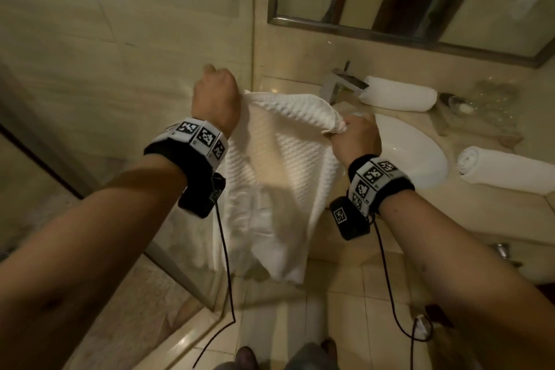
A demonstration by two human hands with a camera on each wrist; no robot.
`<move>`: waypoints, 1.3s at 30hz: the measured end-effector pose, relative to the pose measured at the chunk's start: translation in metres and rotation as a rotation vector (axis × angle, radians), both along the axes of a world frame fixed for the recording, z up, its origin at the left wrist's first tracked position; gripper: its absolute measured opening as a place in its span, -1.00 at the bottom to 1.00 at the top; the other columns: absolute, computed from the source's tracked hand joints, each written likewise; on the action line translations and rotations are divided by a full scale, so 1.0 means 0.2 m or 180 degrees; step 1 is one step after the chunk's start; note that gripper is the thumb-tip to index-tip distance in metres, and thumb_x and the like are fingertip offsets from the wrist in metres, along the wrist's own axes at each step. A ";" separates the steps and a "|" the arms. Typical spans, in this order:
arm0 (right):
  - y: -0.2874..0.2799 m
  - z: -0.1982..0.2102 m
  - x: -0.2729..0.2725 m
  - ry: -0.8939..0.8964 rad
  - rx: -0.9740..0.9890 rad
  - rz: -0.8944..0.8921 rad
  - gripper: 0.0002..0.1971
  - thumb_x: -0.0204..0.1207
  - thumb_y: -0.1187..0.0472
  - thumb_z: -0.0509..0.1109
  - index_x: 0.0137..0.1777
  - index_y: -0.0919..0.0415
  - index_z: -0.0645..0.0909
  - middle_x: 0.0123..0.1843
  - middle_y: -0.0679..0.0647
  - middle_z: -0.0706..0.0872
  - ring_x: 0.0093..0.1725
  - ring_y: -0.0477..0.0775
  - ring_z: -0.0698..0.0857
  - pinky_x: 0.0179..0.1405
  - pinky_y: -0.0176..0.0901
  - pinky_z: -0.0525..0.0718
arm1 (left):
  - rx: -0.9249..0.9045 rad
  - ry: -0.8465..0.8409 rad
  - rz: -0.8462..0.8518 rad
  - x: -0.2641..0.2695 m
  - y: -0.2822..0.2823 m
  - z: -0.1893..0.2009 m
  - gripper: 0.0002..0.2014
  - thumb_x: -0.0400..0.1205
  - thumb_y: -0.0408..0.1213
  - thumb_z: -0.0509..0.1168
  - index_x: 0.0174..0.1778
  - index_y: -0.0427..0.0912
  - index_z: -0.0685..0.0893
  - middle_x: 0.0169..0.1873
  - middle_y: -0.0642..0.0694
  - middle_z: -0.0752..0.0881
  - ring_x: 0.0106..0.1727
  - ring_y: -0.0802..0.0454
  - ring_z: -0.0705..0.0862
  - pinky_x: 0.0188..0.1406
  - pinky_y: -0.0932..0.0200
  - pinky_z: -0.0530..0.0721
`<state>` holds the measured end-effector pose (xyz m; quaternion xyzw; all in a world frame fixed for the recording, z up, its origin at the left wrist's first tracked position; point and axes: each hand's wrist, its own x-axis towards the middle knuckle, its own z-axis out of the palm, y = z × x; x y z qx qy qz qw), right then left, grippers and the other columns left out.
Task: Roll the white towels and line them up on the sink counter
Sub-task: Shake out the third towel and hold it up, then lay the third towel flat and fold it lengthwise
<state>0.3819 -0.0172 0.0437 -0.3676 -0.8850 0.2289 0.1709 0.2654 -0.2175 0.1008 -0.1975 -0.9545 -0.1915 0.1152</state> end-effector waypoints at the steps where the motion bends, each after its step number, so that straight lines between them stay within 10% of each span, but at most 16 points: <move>1: 0.00 0.00 0.00 0.0060 -0.0034 -0.0021 -0.71 0.45 -0.02 0.49 0.06 0.15 0.71 0.24 0.23 0.58 0.13 0.30 0.65 0.12 -0.03 0.62 | -0.0049 -0.0027 -0.0020 -0.01 0.01 -0.01 -0.77 0.63 -0.51 0.11 0.16 -0.50 0.55 0.23 -0.45 0.51 0.12 -0.49 0.58 0.15 -0.21 0.52; 8: 0.13 -0.07 -0.09 0.0219 -0.0190 -0.0173 -0.73 0.56 0.09 0.42 0.18 0.18 0.70 0.22 0.28 0.55 0.10 0.30 0.62 0.12 -0.14 0.54 | -0.0017 -0.0129 0.0040 -0.17 0.20 0.00 -0.73 0.63 -0.54 0.09 0.21 -0.45 0.54 0.26 -0.42 0.51 0.18 -0.41 0.56 0.18 -0.11 0.49; 15: 0.42 -0.19 -0.35 0.0536 -0.0356 -0.0480 -0.75 0.62 0.26 0.28 0.22 0.28 0.66 0.23 0.32 0.52 0.11 0.30 0.59 0.20 -0.21 0.45 | 0.1432 0.1273 -0.0761 -0.40 0.53 -0.09 -0.74 0.42 -0.60 0.22 0.01 -0.44 0.65 0.04 -0.38 0.63 -0.11 -0.22 0.66 -0.22 0.17 0.51; 20: 0.60 -0.34 -0.54 0.0056 -0.0608 -0.0162 -0.79 0.63 0.09 0.32 0.05 0.21 0.69 0.09 0.24 0.73 0.12 0.32 0.66 -0.08 -0.10 0.48 | -0.0291 -0.0162 -0.0202 -0.72 0.60 -0.30 -0.73 0.63 -0.46 0.13 0.21 -0.35 0.59 0.15 -0.38 0.55 0.07 -0.38 0.63 0.01 -0.11 0.57; 23: 0.69 -0.39 -0.68 -0.0228 -0.0971 -0.0052 -0.80 0.66 0.06 0.28 -0.14 0.13 0.61 -0.04 0.19 0.77 -0.22 0.22 0.80 -0.23 -0.04 0.74 | -0.1232 -0.0507 -0.0094 -0.84 0.62 -0.39 -0.71 0.67 -0.39 0.11 0.29 -0.28 0.55 0.08 -0.39 0.59 0.06 -0.42 0.64 -0.10 -0.14 0.59; 27: 0.77 -0.45 -0.88 -0.0077 -0.1907 -0.0365 -0.83 0.65 0.21 0.32 -0.20 0.13 0.58 -0.16 0.26 0.76 -0.42 0.22 0.80 -0.41 0.12 0.81 | -0.1440 -0.0487 -0.0047 -0.99 0.72 -0.40 -0.71 0.69 -0.41 0.07 0.31 -0.32 0.50 0.05 -0.45 0.64 0.07 -0.43 0.65 -0.15 -0.10 0.58; 32: 0.87 -0.47 -1.09 -0.0107 -0.1361 -0.0103 -0.74 0.37 0.31 0.53 0.05 0.19 0.65 0.04 0.05 0.76 0.06 0.08 0.73 0.12 -0.05 0.71 | -0.1477 -0.0600 0.0060 -1.15 0.83 -0.35 -0.72 0.72 -0.42 0.04 0.30 -0.42 0.47 0.13 -0.49 0.61 0.15 -0.45 0.61 -0.06 -0.14 0.57; 36: 0.91 -0.39 -1.25 0.0894 -0.1145 -0.0249 -0.64 0.50 0.41 0.34 0.30 0.25 0.58 0.21 0.22 0.72 0.20 0.21 0.69 0.20 -0.10 0.63 | -0.0980 -0.0268 0.0161 -1.27 0.89 -0.33 -0.68 0.72 -0.43 0.01 0.40 -0.38 0.33 0.10 -0.49 0.59 0.07 -0.49 0.61 -0.22 -0.14 0.39; 39: 0.96 -0.40 -1.36 0.0486 -0.1481 -0.0200 -0.70 0.61 0.29 0.31 0.31 0.34 0.54 -0.03 0.24 0.76 -0.31 0.01 0.82 -0.39 -0.23 0.73 | -0.0926 -0.0384 0.0230 -1.39 0.95 -0.34 -0.73 0.70 -0.46 0.03 0.31 -0.38 0.40 0.12 -0.47 0.59 0.10 -0.47 0.60 -0.17 -0.16 0.45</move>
